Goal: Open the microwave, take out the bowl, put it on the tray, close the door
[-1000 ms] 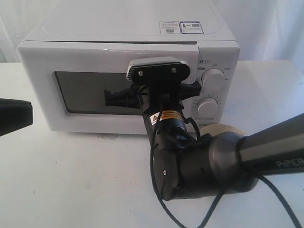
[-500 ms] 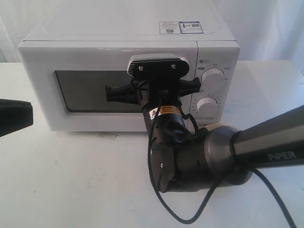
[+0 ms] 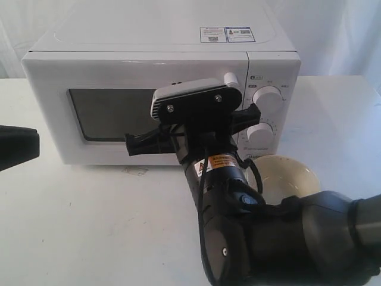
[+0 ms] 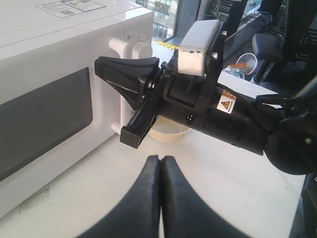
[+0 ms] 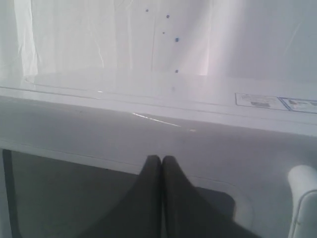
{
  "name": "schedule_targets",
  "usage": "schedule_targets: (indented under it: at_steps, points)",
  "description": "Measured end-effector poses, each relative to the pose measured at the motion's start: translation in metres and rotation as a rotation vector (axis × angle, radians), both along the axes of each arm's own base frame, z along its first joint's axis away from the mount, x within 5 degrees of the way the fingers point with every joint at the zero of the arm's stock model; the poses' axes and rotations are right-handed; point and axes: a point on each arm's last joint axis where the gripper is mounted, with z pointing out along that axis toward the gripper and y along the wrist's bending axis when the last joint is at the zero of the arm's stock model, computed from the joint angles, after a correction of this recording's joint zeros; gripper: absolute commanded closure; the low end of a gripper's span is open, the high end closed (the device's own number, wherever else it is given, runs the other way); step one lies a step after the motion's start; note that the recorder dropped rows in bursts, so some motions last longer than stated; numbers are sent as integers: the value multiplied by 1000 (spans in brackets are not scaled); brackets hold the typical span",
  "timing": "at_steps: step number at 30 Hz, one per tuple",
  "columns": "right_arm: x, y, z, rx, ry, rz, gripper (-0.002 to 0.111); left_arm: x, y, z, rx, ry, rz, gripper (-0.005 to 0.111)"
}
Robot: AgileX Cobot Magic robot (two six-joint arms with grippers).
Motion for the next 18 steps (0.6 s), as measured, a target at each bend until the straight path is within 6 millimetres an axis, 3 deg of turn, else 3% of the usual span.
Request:
schedule_targets:
  at_steps: [18]
  points:
    - [0, -2, -9, 3, 98, -9, 108, 0, 0, 0, 2, 0, 0, 107]
